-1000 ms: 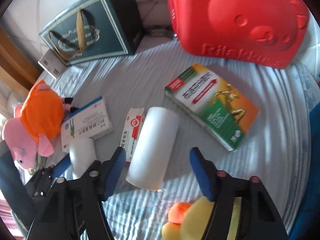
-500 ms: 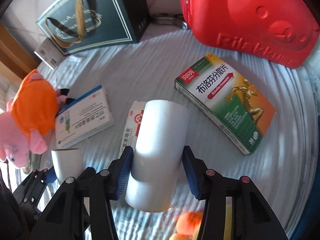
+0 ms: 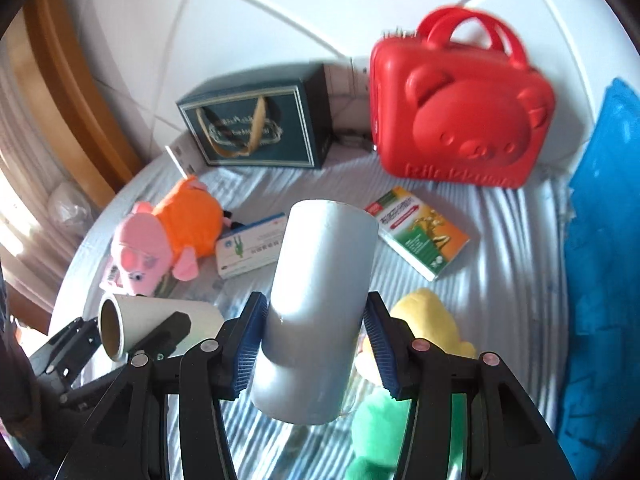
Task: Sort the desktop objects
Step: 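Grasp a white lint roller with the left tool while the right grasps another, then carry both white rollers over the blue bin, then open both tools to drop the rollers into the bin, then move both tools back over the bed, then grasp the red-and-white tissue pack with the left tool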
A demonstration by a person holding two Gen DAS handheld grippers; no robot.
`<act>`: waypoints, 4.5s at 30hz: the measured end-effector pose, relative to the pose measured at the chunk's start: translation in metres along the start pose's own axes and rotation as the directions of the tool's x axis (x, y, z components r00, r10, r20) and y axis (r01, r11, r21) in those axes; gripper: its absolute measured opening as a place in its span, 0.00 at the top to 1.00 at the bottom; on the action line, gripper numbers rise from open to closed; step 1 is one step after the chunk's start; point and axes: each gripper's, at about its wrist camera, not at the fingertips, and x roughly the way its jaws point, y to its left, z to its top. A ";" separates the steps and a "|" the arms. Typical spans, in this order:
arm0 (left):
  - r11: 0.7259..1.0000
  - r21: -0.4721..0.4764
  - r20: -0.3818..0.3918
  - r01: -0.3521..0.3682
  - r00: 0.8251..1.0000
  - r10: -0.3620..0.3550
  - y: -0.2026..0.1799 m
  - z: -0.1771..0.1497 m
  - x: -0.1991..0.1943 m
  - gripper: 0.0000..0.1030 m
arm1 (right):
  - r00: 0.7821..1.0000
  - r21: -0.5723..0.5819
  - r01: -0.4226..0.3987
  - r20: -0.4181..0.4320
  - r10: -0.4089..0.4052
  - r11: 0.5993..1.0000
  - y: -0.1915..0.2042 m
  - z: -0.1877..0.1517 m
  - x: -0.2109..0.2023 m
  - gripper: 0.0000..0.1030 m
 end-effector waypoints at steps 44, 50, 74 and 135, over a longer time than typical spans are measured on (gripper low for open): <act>0.772 0.524 -0.033 0.360 0.914 -0.404 -0.434 -0.056 -0.188 0.56 | 0.843 0.404 0.346 0.262 -0.470 0.847 -0.282 -0.202 -0.380 0.52; 0.786 0.526 -0.043 0.325 0.933 -0.357 -0.434 -0.063 -0.184 0.56 | 0.868 0.379 0.318 0.253 -0.428 0.869 -0.286 -0.205 -0.366 0.52; 0.804 0.510 0.020 0.304 0.931 -0.365 -0.406 -0.065 -0.201 0.41 | 0.834 0.375 0.379 0.257 -0.488 0.846 -0.273 -0.207 -0.382 0.38; 0.955 -0.062 -0.363 -0.290 0.898 0.249 0.273 0.030 0.170 0.11 | 0.979 0.083 0.157 -0.147 -0.143 0.984 -0.013 0.000 0.066 0.00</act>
